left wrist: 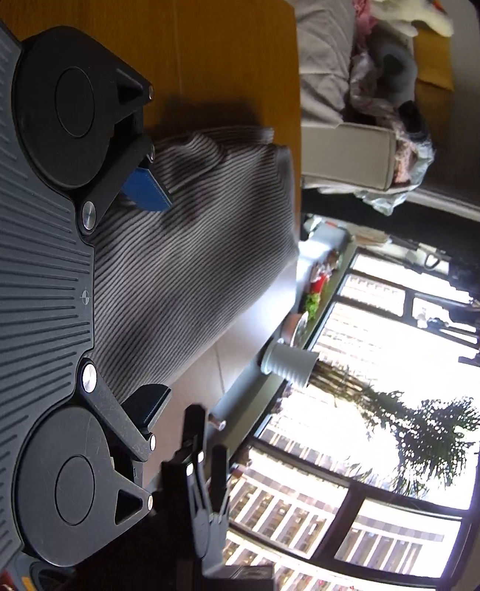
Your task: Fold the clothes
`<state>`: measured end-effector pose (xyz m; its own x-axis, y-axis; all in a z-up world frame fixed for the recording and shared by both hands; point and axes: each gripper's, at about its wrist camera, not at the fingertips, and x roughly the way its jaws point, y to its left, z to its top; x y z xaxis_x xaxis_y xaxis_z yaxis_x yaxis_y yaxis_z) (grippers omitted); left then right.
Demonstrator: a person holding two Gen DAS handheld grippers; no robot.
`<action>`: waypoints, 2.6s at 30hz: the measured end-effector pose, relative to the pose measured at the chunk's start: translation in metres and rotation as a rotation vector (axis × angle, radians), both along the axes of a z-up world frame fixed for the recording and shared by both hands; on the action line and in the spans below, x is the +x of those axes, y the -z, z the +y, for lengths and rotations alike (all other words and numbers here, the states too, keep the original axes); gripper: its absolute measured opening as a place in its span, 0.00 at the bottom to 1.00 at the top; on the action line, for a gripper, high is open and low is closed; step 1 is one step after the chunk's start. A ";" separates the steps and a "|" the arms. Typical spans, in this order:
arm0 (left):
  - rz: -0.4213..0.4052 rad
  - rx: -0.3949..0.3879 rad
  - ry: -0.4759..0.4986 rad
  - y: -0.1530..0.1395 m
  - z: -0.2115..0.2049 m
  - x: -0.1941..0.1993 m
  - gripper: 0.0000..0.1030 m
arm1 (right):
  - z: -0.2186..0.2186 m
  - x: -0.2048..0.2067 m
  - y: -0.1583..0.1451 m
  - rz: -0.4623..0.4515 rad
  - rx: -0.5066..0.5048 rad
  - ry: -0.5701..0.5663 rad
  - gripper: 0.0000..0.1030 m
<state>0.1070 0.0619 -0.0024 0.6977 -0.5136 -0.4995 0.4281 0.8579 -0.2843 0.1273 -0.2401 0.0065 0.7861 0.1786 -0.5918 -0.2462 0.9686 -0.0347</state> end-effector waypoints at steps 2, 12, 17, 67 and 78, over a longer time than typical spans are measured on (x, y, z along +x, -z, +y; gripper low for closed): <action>0.023 0.031 0.005 0.012 -0.004 0.001 0.98 | 0.013 0.012 0.018 0.073 -0.107 -0.013 1.00; -0.010 0.086 -0.027 0.021 -0.006 -0.002 0.99 | -0.004 0.018 0.041 0.126 0.010 0.003 1.00; -0.006 0.064 -0.028 0.020 -0.001 -0.001 0.99 | -0.003 0.021 0.031 0.136 0.036 -0.002 1.00; -0.032 0.131 -0.218 0.005 0.055 -0.026 1.00 | 0.076 -0.072 -0.018 -0.209 -0.187 -0.521 0.93; -0.183 0.326 -0.083 -0.031 0.053 -0.081 1.00 | 0.118 -0.099 0.029 -0.116 -0.277 -0.648 0.61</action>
<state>0.0256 0.1154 0.0288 0.8231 -0.2860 -0.4907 0.3713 0.9247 0.0838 0.0284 -0.1224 -0.0223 0.6330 0.4865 -0.6022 -0.7494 0.5804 -0.3188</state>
